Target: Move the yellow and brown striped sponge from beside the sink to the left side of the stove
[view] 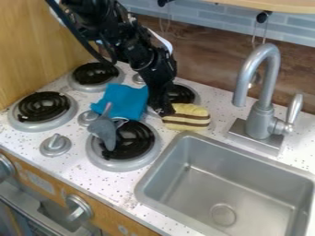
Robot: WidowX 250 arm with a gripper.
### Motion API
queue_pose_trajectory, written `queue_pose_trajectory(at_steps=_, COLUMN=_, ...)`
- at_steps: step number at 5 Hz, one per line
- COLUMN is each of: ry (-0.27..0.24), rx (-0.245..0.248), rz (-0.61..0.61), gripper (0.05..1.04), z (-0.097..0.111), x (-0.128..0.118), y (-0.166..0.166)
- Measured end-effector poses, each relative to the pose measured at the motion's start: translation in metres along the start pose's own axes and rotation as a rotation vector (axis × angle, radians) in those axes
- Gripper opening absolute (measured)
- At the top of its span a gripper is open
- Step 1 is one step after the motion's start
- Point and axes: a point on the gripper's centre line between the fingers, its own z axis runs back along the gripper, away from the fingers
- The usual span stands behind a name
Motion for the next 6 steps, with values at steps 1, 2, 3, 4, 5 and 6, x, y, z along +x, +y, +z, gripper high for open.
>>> queue_pose_trajectory(at_steps=1, ry=0.013, rx=-0.039, rz=0.012, gripper=1.006, z=-0.013, x=-0.007, y=-0.009)
queue_pose_trajectory(at_steps=2, ry=-0.021, rx=-0.049, rz=-0.003, gripper=1.006, z=-0.039, x=-0.001, y=-0.007)
queue_pose_trajectory(at_steps=3, ry=-0.028, rx=-0.043, rz=-0.031, gripper=1.006, z=-0.059, x=0.005, y=0.004)
queue_pose_trajectory(at_steps=4, ry=-0.049, rx=-0.043, rz=-0.054, gripper=0.957, z=-0.067, x=0.008, y=0.004)
queue_pose_trajectory(at_steps=5, ry=-0.089, rx=-0.014, rz=-0.067, gripper=0.757, z=-0.073, x=0.013, y=0.006)
queue_pose_trajectory(at_steps=6, ry=-0.094, rx=-0.009, rz=-0.06, gripper=0.662, z=-0.075, x=0.014, y=0.005)
